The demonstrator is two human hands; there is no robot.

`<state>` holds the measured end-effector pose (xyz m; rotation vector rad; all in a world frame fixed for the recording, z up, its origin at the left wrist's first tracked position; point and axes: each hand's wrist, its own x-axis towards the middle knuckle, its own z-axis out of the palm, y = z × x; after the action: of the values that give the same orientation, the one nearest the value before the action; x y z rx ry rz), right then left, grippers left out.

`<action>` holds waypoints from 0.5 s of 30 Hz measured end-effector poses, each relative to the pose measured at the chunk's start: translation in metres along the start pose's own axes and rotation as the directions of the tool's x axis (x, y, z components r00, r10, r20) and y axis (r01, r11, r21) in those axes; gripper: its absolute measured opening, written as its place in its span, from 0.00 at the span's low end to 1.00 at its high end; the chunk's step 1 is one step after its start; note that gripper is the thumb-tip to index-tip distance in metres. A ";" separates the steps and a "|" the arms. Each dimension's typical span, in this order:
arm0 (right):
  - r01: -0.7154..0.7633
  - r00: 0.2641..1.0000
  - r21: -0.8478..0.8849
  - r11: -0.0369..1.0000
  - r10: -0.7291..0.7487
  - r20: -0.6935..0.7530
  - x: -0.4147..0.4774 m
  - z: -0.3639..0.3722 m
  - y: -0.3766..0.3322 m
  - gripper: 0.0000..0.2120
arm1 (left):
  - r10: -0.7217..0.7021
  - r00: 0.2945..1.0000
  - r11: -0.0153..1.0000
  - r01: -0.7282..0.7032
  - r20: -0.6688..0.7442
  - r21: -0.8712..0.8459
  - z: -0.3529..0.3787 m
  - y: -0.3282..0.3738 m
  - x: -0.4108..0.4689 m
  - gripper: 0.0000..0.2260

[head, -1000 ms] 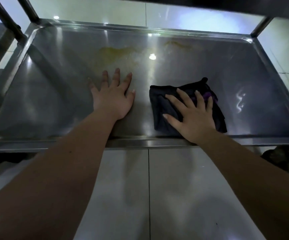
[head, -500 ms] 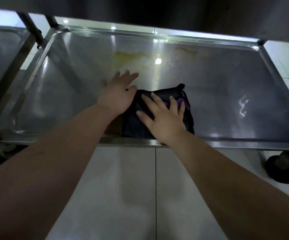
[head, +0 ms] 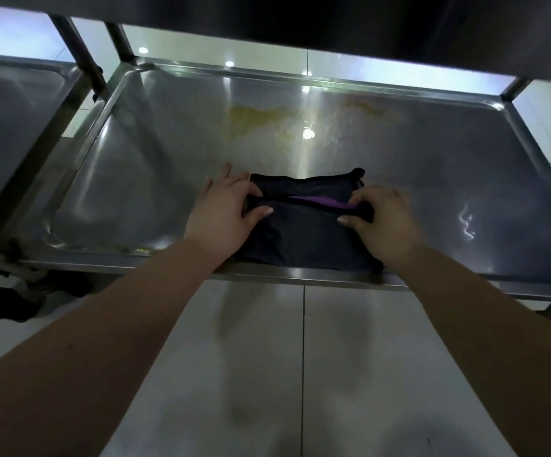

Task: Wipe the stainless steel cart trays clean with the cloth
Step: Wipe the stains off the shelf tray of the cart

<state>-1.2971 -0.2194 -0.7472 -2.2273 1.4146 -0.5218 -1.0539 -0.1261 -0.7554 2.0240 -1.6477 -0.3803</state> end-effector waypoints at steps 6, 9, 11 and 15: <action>0.022 1.000 -0.177 0.984 -0.026 -0.018 0.042 -0.014 -0.024 0.15 | -0.087 0.991 0.994 0.094 -0.097 0.065 -0.021 0.004 0.032 0.10; -0.061 0.992 -0.338 0.939 0.096 0.088 0.046 -0.009 -0.023 0.24 | -0.095 0.996 0.990 0.094 -0.004 0.101 -0.007 0.028 0.032 0.20; -0.104 0.993 -0.157 0.982 0.111 0.036 0.036 -0.007 -0.015 0.23 | 0.070 0.997 0.992 -0.071 0.011 0.103 0.012 0.058 0.025 0.22; -0.157 0.987 0.056 0.986 0.155 0.041 -0.003 0.007 0.014 0.22 | 0.021 0.976 0.949 -0.088 0.216 0.304 0.061 0.095 0.019 0.27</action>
<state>-1.3047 -0.2208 -0.7608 -2.0488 1.5189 -0.4612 -1.1599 -0.1708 -0.7536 2.2209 -1.9970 -0.3406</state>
